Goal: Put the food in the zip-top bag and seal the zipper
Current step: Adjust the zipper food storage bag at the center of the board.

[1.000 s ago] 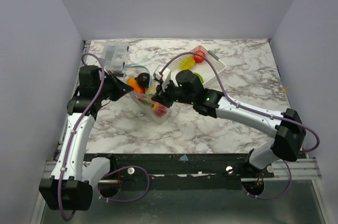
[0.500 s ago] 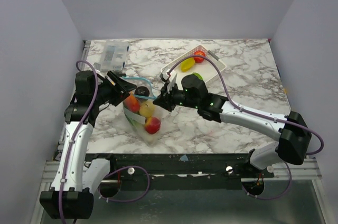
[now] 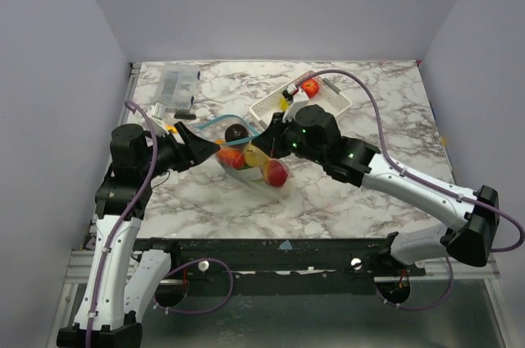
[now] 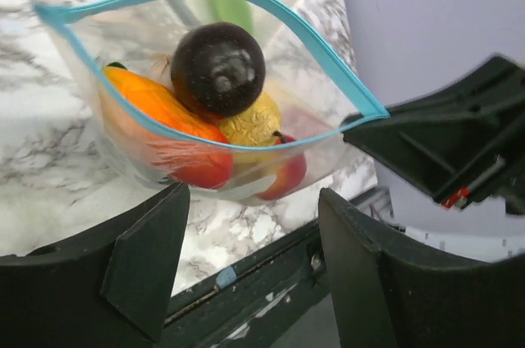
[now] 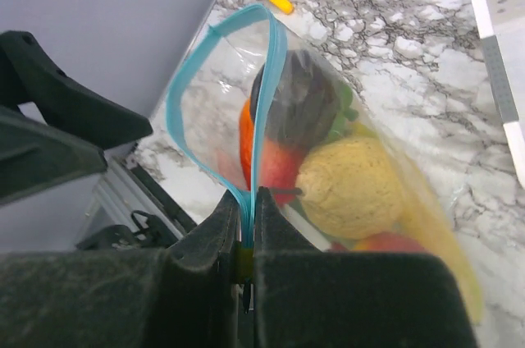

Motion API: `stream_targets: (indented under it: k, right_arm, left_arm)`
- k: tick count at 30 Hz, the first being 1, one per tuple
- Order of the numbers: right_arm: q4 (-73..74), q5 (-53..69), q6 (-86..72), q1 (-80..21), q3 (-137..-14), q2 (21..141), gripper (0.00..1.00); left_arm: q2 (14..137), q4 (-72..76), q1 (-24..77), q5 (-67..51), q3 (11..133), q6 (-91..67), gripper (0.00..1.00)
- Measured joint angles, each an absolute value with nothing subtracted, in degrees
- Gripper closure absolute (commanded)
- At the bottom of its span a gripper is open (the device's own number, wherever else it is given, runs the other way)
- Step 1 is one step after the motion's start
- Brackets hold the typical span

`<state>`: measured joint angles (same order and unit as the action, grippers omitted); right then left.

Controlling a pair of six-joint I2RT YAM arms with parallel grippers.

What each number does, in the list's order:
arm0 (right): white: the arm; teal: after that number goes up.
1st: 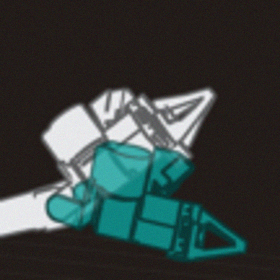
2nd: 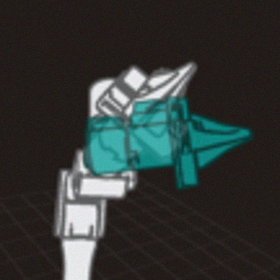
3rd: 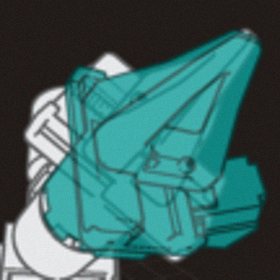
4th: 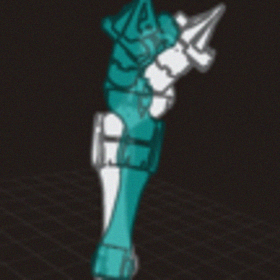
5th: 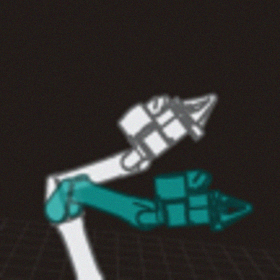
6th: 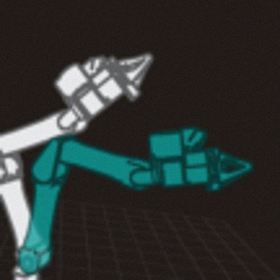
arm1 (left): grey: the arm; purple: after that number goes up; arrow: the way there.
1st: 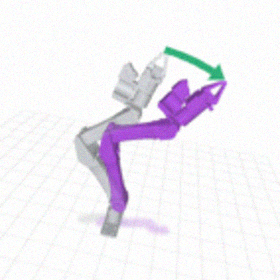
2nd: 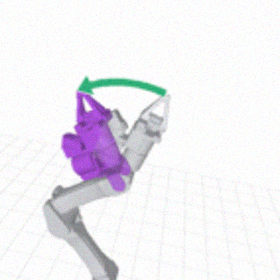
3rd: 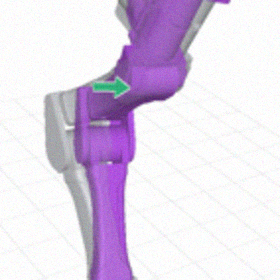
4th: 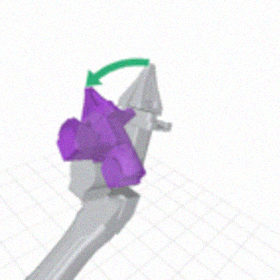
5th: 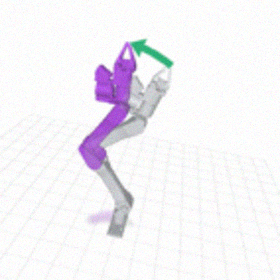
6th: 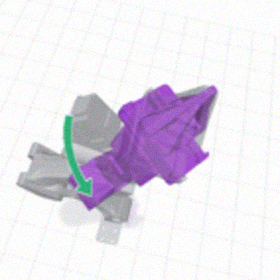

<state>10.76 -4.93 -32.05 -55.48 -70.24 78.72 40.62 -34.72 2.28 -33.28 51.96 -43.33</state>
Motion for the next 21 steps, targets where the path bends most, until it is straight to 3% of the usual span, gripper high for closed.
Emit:
stream_targets:
  k: [9,21]
  right_arm:
    - [19.7,-9.7,-42.2,-55.4,-70.2,68.6,0.99]
    - [41.4,-26.3,-41.5,-55.4,-70.9,55.1,1.00]
  left_arm:
    - [51.0,-30.8,21.3,-33.2,61.3,-30.8,0.35]
    - [52.1,-24.2,24.7,-41.3,62.2,-27.3,0.35]
